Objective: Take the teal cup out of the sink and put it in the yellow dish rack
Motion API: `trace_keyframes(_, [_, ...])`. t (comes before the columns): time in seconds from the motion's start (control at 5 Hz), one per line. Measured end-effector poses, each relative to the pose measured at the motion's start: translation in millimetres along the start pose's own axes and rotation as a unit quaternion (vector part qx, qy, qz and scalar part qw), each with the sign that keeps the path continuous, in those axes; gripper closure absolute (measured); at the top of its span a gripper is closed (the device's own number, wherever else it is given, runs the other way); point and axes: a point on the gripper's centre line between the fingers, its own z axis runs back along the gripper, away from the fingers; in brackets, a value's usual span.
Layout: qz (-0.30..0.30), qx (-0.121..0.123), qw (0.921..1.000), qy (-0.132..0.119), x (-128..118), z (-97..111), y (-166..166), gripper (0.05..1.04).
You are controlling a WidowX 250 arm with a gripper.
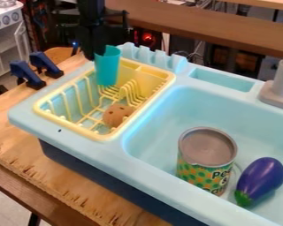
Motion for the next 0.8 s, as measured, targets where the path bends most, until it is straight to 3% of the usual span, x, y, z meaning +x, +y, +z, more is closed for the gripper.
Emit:
trace_keyframes(0.4, [0.003, -0.002, 0.9999, 0.011, 9.2, -13.5, -7.6, 0.953])
trace_keyframes(0.6, [0.01, -0.009, 0.9997, 0.018, 9.6, -16.3, -6.7, 0.747])
trace_keyframes(0.8, [0.009, -0.025, 0.9996, 0.01, 13.4, -10.2, -10.8, 0.442])
